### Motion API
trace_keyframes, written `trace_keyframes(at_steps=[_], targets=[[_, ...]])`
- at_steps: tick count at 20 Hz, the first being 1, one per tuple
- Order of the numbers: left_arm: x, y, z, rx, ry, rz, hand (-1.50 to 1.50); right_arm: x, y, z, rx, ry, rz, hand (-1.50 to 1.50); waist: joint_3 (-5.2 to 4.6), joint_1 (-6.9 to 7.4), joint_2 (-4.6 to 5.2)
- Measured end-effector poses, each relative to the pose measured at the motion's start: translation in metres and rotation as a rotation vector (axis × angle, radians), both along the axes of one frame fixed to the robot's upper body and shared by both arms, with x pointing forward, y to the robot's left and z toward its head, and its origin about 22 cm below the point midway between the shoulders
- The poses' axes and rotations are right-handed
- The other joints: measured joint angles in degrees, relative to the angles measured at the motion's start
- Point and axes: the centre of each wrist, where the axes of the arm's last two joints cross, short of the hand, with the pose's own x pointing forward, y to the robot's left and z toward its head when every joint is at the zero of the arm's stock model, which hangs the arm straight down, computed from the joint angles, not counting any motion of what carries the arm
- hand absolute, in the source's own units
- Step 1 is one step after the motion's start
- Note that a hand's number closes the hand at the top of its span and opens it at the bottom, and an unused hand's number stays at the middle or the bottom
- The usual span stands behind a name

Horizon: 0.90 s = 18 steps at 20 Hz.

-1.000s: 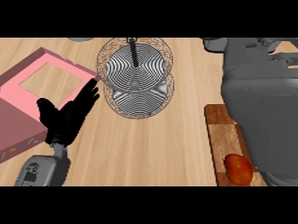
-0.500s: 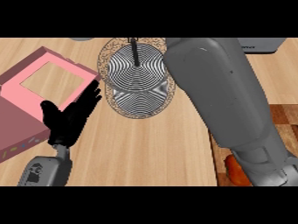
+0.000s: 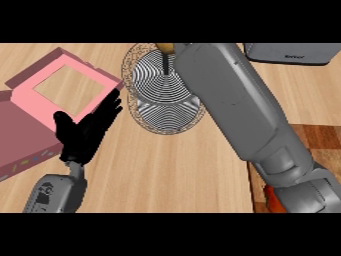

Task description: Pick the pear from the cutting board and place it in the tiered basket

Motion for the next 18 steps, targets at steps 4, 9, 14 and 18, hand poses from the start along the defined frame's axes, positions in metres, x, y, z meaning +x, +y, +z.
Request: trace_keyframes(at_steps=[4, 9, 14, 18], targets=[[0.004, -0.007, 0.002, 0.001, 0.002, -0.009, 0.00, 0.004, 0.010, -0.011, 0.064, -0.024, 0.062, -1.50, -0.02, 0.68, 0.16], [0.006, -0.009, -0.003, -0.002, 0.001, -0.014, 0.00, 0.006, 0.021, -0.011, 0.135, -0.123, 0.079, -1.50, -0.05, 0.86, 0.22], [0.001, -0.001, -0.002, 0.004, 0.003, 0.004, 0.00, 0.008, 0.028, -0.005, 0.196, -0.206, -0.018, -1.50, -0.04, -0.19, -0.19], [-0.005, 0.011, -0.007, 0.002, 0.009, 0.036, 0.00, 0.013, 0.021, 0.000, 0.294, -0.180, -0.122, -1.50, 0.00, -1.97, -0.61]])
